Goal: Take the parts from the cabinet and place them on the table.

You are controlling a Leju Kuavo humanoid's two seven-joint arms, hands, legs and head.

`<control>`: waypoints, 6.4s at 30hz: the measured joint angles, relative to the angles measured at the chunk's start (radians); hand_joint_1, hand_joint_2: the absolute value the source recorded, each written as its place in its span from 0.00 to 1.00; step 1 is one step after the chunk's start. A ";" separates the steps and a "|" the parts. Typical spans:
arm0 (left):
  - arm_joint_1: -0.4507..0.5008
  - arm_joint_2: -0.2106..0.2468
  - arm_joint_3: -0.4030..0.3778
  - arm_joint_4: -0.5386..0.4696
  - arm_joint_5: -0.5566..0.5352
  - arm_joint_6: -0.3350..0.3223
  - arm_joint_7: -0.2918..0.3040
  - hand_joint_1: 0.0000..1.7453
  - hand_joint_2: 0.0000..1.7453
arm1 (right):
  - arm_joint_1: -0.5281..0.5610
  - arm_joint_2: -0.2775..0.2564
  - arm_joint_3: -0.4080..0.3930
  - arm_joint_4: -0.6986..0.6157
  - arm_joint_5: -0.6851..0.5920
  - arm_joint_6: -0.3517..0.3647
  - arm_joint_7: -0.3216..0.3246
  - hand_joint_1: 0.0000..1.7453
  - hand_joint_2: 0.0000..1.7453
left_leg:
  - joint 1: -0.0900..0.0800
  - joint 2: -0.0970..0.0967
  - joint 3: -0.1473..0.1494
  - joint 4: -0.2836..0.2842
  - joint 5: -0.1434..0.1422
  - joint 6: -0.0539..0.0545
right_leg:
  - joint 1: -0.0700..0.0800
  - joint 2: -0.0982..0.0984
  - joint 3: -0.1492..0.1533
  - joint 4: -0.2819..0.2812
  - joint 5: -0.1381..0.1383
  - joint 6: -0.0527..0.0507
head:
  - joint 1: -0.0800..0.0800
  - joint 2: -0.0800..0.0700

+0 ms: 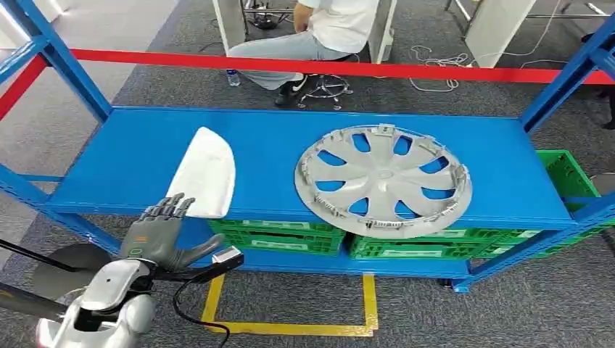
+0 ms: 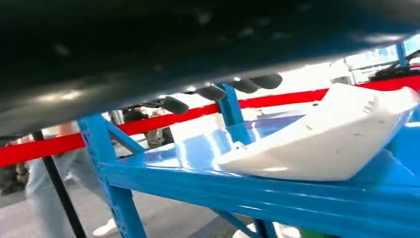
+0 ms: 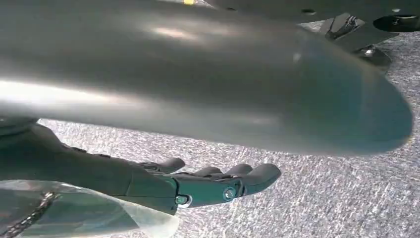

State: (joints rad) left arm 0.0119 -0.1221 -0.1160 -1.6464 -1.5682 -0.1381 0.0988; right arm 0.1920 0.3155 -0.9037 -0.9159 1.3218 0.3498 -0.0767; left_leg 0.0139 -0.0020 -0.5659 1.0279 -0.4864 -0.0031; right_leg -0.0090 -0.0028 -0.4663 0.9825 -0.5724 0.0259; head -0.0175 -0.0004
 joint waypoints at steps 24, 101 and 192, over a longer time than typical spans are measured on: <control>-0.007 0.016 -0.013 -0.002 0.000 -0.002 0.053 0.00 0.00 | -0.015 0.000 -0.031 0.014 0.034 0.000 -0.013 0.00 0.00 | 0.000 0.000 0.000 0.000 0.000 0.000 | 0.000 0.000 0.011 0.001 0.000 0.000 | 0.000 0.000; -0.070 -0.066 0.094 -0.286 0.183 0.156 -0.161 0.00 0.00 | 0.039 0.000 0.143 -0.005 -0.171 -0.007 0.078 0.00 0.00 | 0.000 0.000 0.001 0.000 0.000 0.000 | 0.000 0.000 0.000 0.001 0.000 0.000 | 0.000 0.000; -0.058 -0.069 0.104 -0.203 0.111 0.106 -0.144 0.00 1.00 | 0.054 0.003 0.176 -0.030 -0.198 -0.013 0.093 0.00 0.00 | -0.012 -0.003 -0.008 -0.012 0.014 0.005 | 0.000 0.004 -0.079 0.022 0.066 -0.009 | 0.007 0.000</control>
State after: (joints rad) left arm -0.0460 -0.1907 -0.0118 -1.8497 -1.4573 -0.0320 -0.0450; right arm 0.2459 0.3189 -0.7279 -0.9457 1.1242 0.3372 0.0164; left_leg 0.0015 -0.0046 -0.5736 1.0155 -0.4722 0.0021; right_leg -0.0089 0.0014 -0.5454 1.0045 -0.5068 0.0173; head -0.0103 0.0000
